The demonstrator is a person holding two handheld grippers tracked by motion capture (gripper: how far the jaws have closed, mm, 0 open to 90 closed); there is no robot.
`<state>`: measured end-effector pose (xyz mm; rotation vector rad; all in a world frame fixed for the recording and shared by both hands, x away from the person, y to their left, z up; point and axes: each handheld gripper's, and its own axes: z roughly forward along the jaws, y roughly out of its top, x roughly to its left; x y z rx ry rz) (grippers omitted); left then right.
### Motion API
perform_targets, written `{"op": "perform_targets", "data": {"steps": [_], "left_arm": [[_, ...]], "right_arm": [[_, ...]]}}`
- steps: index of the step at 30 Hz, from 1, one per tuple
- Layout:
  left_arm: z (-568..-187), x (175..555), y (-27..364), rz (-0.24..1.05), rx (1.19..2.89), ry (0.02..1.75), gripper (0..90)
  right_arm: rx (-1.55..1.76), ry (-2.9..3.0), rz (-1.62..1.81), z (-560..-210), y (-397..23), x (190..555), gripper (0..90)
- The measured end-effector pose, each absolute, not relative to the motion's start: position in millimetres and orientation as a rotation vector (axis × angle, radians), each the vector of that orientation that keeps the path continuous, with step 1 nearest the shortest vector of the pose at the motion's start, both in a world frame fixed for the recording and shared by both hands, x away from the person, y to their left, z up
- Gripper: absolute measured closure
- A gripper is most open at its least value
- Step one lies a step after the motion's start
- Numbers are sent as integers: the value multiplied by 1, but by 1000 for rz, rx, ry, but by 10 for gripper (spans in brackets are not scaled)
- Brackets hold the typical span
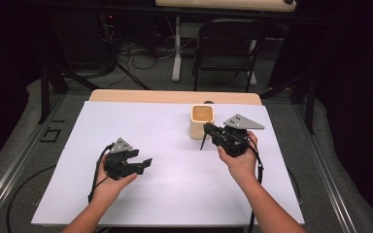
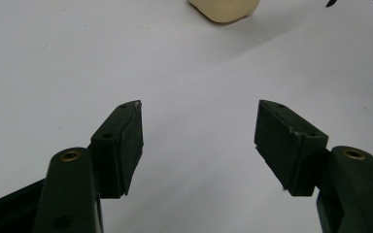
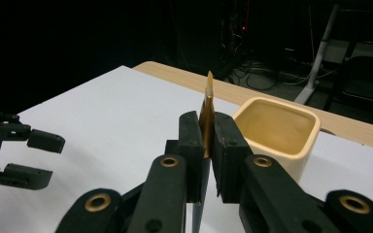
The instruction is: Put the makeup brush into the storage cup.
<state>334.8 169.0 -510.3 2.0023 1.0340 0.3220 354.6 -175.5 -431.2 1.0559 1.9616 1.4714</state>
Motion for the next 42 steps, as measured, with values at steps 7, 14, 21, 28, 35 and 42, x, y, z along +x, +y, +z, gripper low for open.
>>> {"op": "perform_targets", "data": {"steps": [7, 14, 21, 28, 35, 42], "left_arm": [[-513, 333, 172, 314, 2004, 1036, 349], [-514, 332, 174, 314, 2001, 1034, 349], [-515, 330, 177, 309, 1986, 1046, 347], [-513, 329, 180, 313, 1962, 1059, 346], [-514, 329, 181, 313, 1965, 1053, 346], [-513, 327, 181, 317, 1960, 1055, 346]], "right_arm": [[1053, 1954, 1457, -420, -172, 366, 836], [1083, 1947, 1463, -401, -171, 381, 836], [1077, 1931, 1431, -387, -166, 394, 836], [1090, 1927, 1407, -382, -162, 405, 836], [1085, 1922, 1385, -377, -156, 412, 836], [1102, 1903, 1368, -375, -154, 422, 836]]}}
